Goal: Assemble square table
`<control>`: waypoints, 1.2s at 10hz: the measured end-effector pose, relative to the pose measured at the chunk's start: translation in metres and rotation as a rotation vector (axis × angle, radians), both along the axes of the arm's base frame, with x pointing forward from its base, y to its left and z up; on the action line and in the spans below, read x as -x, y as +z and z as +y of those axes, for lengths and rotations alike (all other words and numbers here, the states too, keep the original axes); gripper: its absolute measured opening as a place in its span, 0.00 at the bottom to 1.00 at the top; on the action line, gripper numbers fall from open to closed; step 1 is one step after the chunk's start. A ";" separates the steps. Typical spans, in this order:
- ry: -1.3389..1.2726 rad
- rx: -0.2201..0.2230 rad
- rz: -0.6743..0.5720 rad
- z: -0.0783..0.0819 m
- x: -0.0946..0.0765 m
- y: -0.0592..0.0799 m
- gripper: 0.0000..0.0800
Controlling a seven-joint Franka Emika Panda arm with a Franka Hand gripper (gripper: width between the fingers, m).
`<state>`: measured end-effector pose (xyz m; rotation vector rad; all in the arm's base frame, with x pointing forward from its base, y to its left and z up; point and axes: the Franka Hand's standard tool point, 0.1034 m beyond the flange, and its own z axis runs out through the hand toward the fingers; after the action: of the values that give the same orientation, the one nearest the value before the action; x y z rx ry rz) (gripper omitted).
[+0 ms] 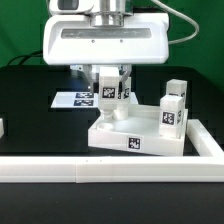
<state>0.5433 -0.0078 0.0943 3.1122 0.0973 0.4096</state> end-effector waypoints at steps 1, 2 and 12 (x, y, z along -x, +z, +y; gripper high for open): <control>0.000 0.000 0.000 0.000 0.000 0.000 0.36; 0.006 0.005 -0.001 -0.003 0.002 -0.001 0.36; 0.002 0.022 0.009 -0.004 0.009 -0.021 0.36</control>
Offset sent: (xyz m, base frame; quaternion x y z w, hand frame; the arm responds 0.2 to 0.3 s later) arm -0.0087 0.0058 -0.0091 0.0380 0.0143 0.0181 0.9990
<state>0.5346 -0.0117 0.0728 3.0927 0.1050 0.3922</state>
